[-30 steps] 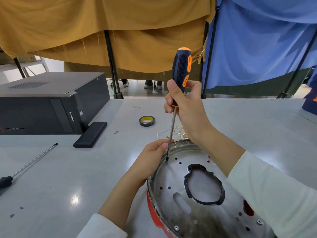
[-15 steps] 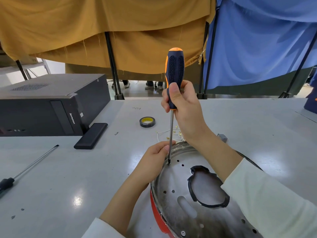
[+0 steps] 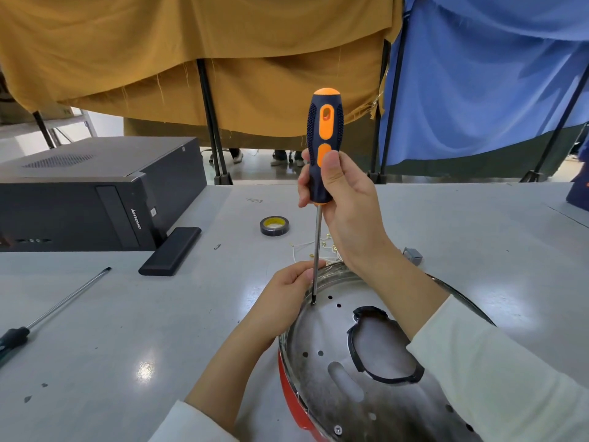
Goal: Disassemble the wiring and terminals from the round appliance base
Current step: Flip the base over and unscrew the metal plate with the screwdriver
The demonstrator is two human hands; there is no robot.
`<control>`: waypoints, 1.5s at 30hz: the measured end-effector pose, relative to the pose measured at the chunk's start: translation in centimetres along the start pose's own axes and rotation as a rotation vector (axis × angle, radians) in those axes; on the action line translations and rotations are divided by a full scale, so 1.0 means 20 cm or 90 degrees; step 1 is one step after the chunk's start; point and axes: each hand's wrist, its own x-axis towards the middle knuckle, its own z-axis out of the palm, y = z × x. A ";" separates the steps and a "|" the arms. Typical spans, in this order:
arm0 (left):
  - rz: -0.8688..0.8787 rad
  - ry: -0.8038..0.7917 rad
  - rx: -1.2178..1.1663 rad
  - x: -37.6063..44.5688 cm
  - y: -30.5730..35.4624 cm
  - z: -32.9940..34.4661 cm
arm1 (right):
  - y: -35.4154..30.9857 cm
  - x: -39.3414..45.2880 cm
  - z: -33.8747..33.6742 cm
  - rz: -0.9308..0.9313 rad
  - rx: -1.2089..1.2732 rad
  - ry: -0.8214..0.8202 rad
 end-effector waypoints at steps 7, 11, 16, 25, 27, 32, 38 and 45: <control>-0.001 0.005 -0.018 0.00 0.01 0.00 | -0.01 0.01 -0.01 0.018 0.016 0.019; -0.002 0.008 -0.019 0.00 0.01 0.00 | 0.00 0.00 -0.01 -0.011 0.018 0.029; -0.008 0.006 -0.021 0.00 0.01 0.00 | 0.00 -0.01 -0.02 -0.017 0.017 0.033; -0.010 0.014 -0.022 -0.01 0.02 0.00 | 0.00 0.01 -0.03 0.000 0.026 0.049; -0.014 0.014 -0.020 -0.01 0.01 0.00 | 0.00 0.00 -0.03 -0.014 0.042 0.032; -0.020 0.009 -0.017 -0.01 0.01 0.00 | 0.00 0.00 -0.04 0.011 0.057 0.024; -0.013 0.008 -0.020 -0.01 0.02 0.00 | -0.01 0.00 -0.02 0.024 0.096 0.013; -0.019 0.002 -0.018 -0.01 0.02 0.00 | -0.02 -0.01 0.01 0.035 0.071 0.030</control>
